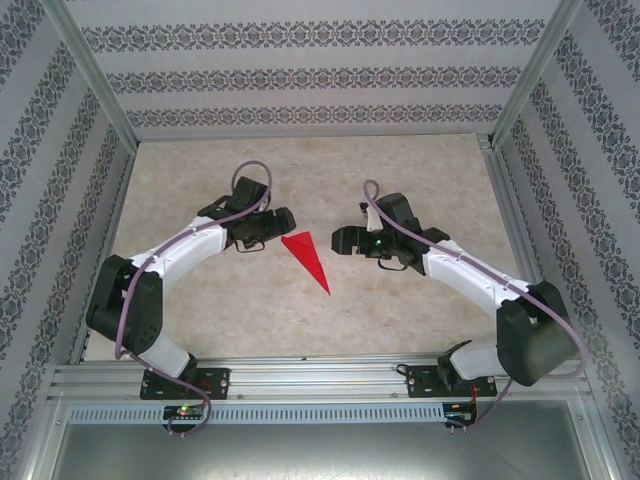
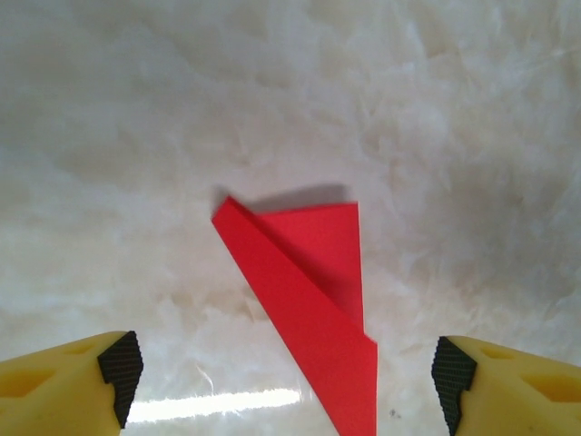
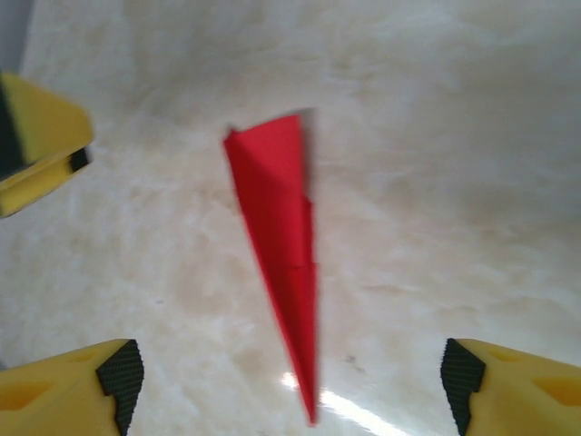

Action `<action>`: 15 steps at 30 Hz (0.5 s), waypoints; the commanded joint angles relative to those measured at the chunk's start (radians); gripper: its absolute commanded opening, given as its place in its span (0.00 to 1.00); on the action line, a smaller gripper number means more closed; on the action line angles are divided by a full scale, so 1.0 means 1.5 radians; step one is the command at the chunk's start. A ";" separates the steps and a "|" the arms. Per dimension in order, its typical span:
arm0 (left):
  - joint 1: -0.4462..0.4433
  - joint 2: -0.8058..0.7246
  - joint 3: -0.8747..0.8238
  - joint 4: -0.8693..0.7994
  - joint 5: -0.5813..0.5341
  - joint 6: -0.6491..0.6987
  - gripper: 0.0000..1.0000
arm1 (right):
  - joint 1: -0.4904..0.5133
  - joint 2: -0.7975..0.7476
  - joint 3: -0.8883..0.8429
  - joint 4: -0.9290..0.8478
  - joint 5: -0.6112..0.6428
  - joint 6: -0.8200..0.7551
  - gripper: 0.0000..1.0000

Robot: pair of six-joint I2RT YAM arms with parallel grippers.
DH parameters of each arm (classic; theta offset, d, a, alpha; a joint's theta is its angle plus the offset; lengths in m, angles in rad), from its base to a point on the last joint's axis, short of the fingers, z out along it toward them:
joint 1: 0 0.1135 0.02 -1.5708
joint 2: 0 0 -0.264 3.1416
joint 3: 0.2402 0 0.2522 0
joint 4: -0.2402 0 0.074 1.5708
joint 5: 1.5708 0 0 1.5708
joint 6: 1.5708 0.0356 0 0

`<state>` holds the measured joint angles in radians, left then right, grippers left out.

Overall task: Fold a paper plane with a square sheet of paper (pick it up from the middle)
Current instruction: Move a paper plane to the center of the table.

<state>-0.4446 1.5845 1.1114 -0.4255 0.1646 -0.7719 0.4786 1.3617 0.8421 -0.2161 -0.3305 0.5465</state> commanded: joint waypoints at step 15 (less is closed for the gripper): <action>-0.159 0.259 0.234 -0.241 -0.163 -0.091 0.77 | -0.055 -0.058 -0.081 -0.024 0.087 0.034 0.91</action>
<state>-0.6731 1.9522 1.4246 -0.6662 -0.0154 -0.8856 0.4076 1.2892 0.7326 -0.2405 -0.2207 0.5812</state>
